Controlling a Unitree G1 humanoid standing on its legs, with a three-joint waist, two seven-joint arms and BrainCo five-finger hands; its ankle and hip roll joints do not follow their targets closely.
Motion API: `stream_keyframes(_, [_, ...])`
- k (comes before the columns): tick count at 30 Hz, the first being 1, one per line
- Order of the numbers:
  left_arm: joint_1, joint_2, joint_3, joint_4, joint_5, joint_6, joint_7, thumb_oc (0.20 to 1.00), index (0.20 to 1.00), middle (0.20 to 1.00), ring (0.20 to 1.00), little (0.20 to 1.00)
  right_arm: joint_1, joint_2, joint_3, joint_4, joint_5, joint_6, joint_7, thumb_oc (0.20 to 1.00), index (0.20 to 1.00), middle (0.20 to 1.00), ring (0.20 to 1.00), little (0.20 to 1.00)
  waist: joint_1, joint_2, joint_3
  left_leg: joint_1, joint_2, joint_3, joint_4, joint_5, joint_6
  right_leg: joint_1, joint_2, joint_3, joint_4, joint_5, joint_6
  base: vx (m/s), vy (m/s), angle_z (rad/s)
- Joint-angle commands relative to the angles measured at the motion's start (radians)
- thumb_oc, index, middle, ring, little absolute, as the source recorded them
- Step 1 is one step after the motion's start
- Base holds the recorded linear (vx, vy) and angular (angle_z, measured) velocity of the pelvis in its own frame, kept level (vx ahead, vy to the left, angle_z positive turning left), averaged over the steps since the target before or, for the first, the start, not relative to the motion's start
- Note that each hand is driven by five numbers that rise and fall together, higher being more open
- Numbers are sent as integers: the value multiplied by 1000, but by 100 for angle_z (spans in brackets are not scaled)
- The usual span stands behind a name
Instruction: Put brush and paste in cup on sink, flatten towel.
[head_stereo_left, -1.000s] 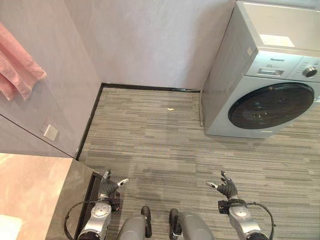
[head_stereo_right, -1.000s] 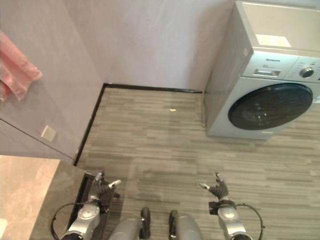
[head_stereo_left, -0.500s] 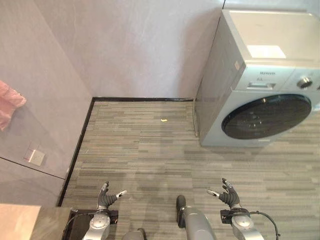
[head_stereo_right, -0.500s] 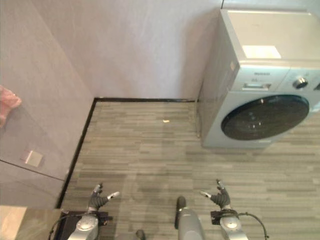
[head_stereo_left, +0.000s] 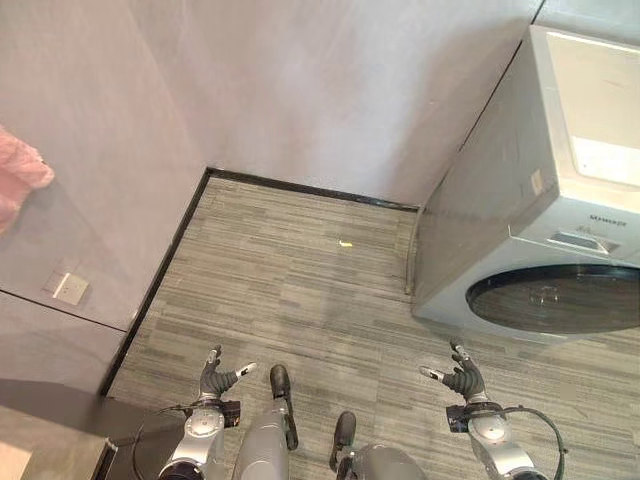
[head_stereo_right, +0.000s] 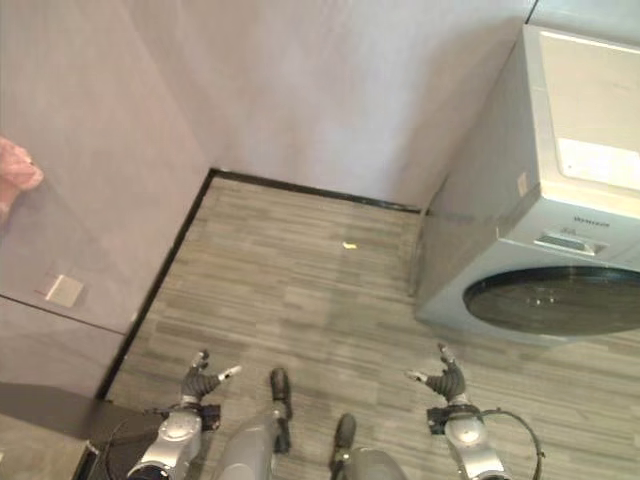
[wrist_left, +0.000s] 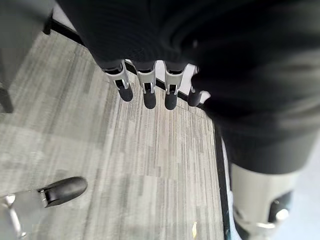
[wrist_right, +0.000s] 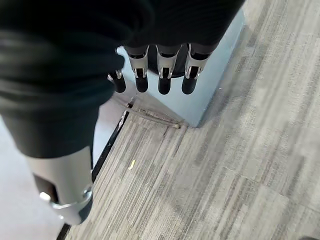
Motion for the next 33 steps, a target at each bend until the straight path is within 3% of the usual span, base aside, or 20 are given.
stream_keyframes(1, [12, 47, 1, -41, 24, -27, 19, 1000, 1000, 1000, 1000, 1000, 25, -18, -21, -81, -31, -23, 7, 1000, 1000, 1000, 1000, 1000, 36, -22, -54, -12, -26, -7, 55, 81, 35, -10, -73, 79, 214, -112, 124, 414, 157, -16])
stream_keyframes(3, [23, 58, 13, -51, 19, -29, 21, 1000, 1000, 1000, 1000, 1000, 30, -2, -18, -92, -32, -20, 17, 1000, 1000, 1000, 1000, 1000, 47, -45, -64, -4, -42, 1, 90, 40, 57, -11, -109, 92, 266, -102, 150, 317, 182, -13])
stream_keyframes(5, [37, 68, 20, -68, 22, -27, 26, 1000, 1000, 1000, 1000, 1000, 39, 12, -18, -101, -34, -21, 32, 1000, 1000, 1000, 1000, 1000, 60, -72, -69, 21, -83, 13, 110, -19, 103, -58, -165, 113, 453, 56, 206, 343, 295, -5])
stream_keyframes(6, [36, 72, 19, -75, 20, -25, 26, 1000, 1000, 1000, 1000, 1000, 39, 12, -19, -106, -39, -18, 32, 1000, 1000, 1000, 1000, 1000, 59, -70, -62, 50, -101, 10, 109, -38, 124, -100, -189, 127, 553, 143, 223, 425, 419, -5])
stream_keyframes(7, [40, 77, 23, -100, 9, -24, 32, 1000, 1000, 1000, 1000, 1000, 36, 17, -24, -125, -34, -16, 33, 1000, 1000, 1000, 1000, 1000, 42, -45, -42, 101, -109, -4, 100, -59, 154, -182, -217, 124, 724, 253, 222, 330, 318, 6])
stream_keyframes(8, [40, 77, 23, -100, 9, -24, 32, 1000, 1000, 1000, 1000, 1000, 36, 17, -24, -125, -34, -16, 33, 1000, 1000, 1000, 1000, 1000, 42, -44, -43, 100, -108, -4, 100, -59, 153, -182, -216, 124, 724, 253, 221, 490, 340, 65])
stream_keyframes(9, [47, 84, 24, -126, 7, -24, 36, 1000, 1000, 1000, 1000, 1000, 35, 23, -28, -129, -29, -15, 28, 1000, 1000, 1000, 1000, 1000, 22, -17, -29, 162, -117, -48, 80, -83, 167, -273, -189, 149, 800, 193, 211, 373, 158, 82])
stream_keyframes(10, [47, 84, 25, -130, 6, -26, 39, 1000, 1000, 1000, 1000, 1000, 37, 25, -28, -136, -23, -18, 32, 1000, 1000, 1000, 1000, 1000, 10, -6, -29, 184, -122, -75, 69, -86, 166, -329, -153, 169, 789, 152, 201, 532, 173, 81])
stream_keyframes(13, [49, 88, 33, -156, -9, -40, 37, 1000, 1000, 1000, 1000, 1000, 55, 26, -22, -168, -10, -29, 49, 1000, 1000, 1000, 1000, 1000, -11, -7, -35, 245, -155, -155, 51, -115, 147, -360, -170, 144, 531, 89, 177, 441, -9, 85])
stream_keyframes(14, [45, 89, 34, -161, -6, -42, 39, 1000, 1000, 1000, 1000, 1000, 58, 21, -19, -173, -9, -33, 48, 1000, 1000, 1000, 1000, 1000, -20, -12, -38, 257, -169, -190, 56, -128, 140, -376, -152, 186, 420, 88, 175, 617, -140, 119])
stream_keyframes(15, [38, 91, 38, -160, -1, -52, 37, 1000, 1000, 1000, 1000, 1000, 70, 11, -16, -198, -12, -34, 53, 1000, 1000, 1000, 1000, 1000, -33, -27, -50, 292, -193, -249, 52, -146, 123, -379, -137, 268, 237, 116, 192, 649, -167, 130])
stream_keyframes(17, [36, 92, 39, -172, 8, -60, 38, 1000, 1000, 1000, 1000, 1000, 80, 0, -26, -208, -12, -37, 60, 1000, 1000, 1000, 1000, 1000, -48, -31, -60, 323, -204, -319, 57, -165, 111, -405, -129, 344, 185, 153, 215, 567, -147, 161])
stream_keyframes(20, [45, 88, 31, -185, 25, -64, 34, 1000, 1000, 1000, 1000, 1000, 88, -9, -30, -204, -15, -41, 78, 1000, 1000, 1000, 1000, 1000, -38, -43, -85, 331, -209, -397, 82, -179, 98, -349, -122, 328, 210, 147, 202, 327, -144, 173])
stream_keyframes(22, [49, 85, 35, -193, 16, -64, 30, 1000, 1000, 1000, 1000, 1000, 75, -29, -36, -202, -7, -43, 85, 1000, 1000, 1000, 1000, 1000, -28, -45, -100, 326, -200, -434, 128, -180, 79, -317, -122, 270, 207, 121, 183, 312, -187, 167])
stream_keyframes(25, [61, 86, 33, -202, 14, -65, 14, 1000, 1000, 1000, 1000, 1000, 73, -59, -44, -208, 1, -45, 96, 1000, 1000, 1000, 1000, 1000, -10, -59, -98, 263, -183, -423, 231, -156, 47, -264, -141, 174, 203, 95, 158, 193, -172, 99])
stream_keyframes(27, [66, 91, 37, -211, 8, -64, 10, 1000, 1000, 1000, 1000, 1000, 75, -75, -54, -213, 4, -43, 101, 1000, 1000, 1000, 1000, 1000, 1, -69, -91, 220, -164, -366, 272, -131, 30, -230, -152, 117, 191, 80, 148, 169, -163, 97])
stream_keyframes(28, [63, 94, 34, -211, 5, -61, 10, 1000, 1000, 1000, 1000, 1000, 68, -79, -64, -207, 11, -42, 90, 1000, 1000, 1000, 1000, 1000, 4, -69, -87, 190, -141, -301, 256, -130, 29, -207, -159, 79, 174, 71, 148, 91, -99, 72])
stream_keyframes(29, [63, 95, 34, -211, 5, -61, 10, 1000, 1000, 1000, 1000, 1000, 68, -79, -64, -207, 11, -42, 90, 1000, 1000, 1000, 1000, 1000, 2, -71, -89, 187, -143, -303, 253, -126, 30, -210, -161, 78, 172, 73, 149, 96, -68, 92])
stream_keyframes(31, [62, 95, 34, -196, 14, -57, 8, 1000, 1000, 1000, 1000, 1000, 49, -75, -78, -194, 13, -39, 65, 1000, 1000, 1000, 1000, 1000, 10, -75, -89, 140, -127, -228, 204, -134, 37, -185, -171, 38, 143, 70, 156, 132, -37, 98])
stream_keyframes(33, [60, 100, 40, -187, 28, -54, 17, 1000, 1000, 1000, 1000, 1000, 31, -73, -86, -199, 15, -42, 49, 1000, 1000, 1000, 1000, 1000, 12, -68, -100, 103, -97, -157, 124, -87, 35, -164, -172, 5, 120, 63, 162, 203, 6, 74])
